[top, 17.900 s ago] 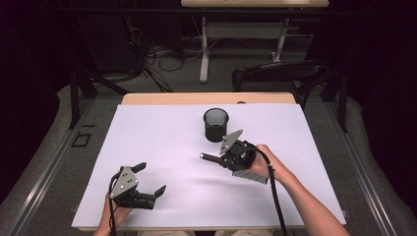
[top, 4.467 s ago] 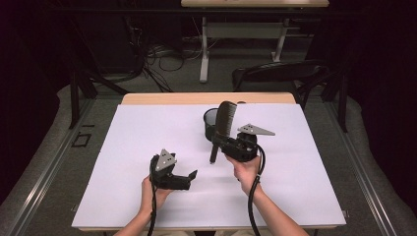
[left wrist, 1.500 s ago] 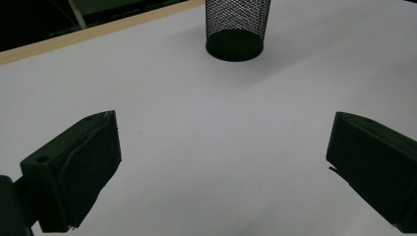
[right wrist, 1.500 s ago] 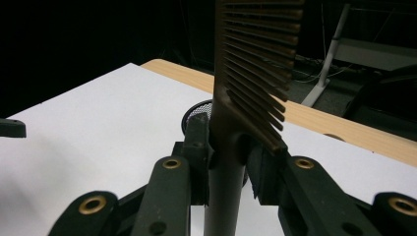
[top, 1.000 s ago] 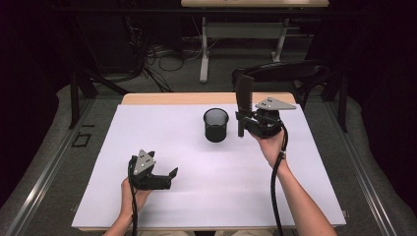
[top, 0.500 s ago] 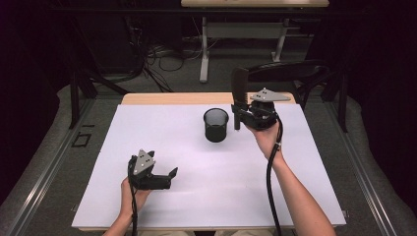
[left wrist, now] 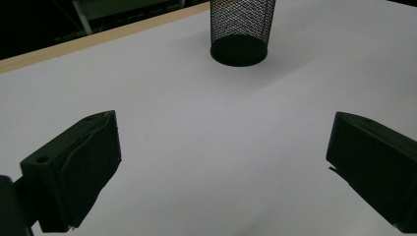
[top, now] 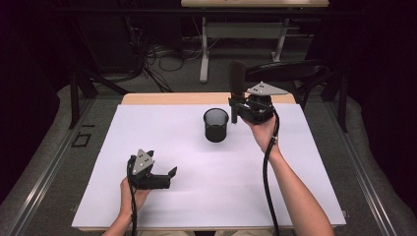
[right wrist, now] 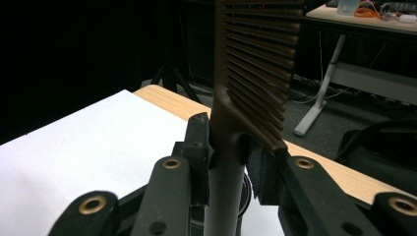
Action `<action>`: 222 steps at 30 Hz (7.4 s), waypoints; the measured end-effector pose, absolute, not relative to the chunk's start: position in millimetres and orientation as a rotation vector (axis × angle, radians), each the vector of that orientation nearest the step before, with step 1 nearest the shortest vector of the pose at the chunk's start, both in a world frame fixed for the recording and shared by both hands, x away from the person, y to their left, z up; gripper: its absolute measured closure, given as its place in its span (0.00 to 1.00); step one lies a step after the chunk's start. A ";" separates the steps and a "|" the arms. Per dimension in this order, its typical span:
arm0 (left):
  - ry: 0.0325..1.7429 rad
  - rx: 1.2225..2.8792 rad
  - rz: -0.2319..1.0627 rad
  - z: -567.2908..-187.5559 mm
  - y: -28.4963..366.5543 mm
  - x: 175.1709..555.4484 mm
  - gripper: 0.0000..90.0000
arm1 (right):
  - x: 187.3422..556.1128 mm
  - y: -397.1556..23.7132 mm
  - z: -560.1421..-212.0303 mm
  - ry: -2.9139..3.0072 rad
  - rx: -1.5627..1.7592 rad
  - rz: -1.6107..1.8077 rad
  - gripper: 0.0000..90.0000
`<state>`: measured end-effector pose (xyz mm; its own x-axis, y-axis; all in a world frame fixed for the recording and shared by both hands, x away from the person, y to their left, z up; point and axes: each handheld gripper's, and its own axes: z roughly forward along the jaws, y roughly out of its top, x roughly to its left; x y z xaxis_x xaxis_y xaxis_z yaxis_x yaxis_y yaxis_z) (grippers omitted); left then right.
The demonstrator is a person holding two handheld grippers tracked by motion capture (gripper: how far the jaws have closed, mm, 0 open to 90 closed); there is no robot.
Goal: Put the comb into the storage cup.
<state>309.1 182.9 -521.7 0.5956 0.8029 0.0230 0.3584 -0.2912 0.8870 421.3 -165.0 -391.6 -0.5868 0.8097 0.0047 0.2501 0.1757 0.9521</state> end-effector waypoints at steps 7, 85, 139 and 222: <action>0.933 1.883 0.594 -521.5 182.4 309.0 0.00 | 427.5 -159.1 -387.3 1.934 0.974 1.413 0.81; 0.933 1.878 0.610 -520.3 184.6 310.1 0.00 | 486.1 -113.6 -435.5 2.025 0.927 1.364 0.81; 0.928 1.888 0.609 -520.4 183.7 310.1 0.00 | 471.3 -121.8 -448.5 2.227 0.997 1.230 0.26; 1.015 1.994 0.560 -527.4 223.4 279.0 0.00 | 302.2 -233.6 -497.5 2.366 0.992 1.250 0.00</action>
<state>279.0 223.4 -527.4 0.5782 0.8155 0.0247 0.4556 -0.3479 0.8194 302.2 -233.6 -497.5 -0.7224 0.6886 0.0630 0.4402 0.3877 0.8099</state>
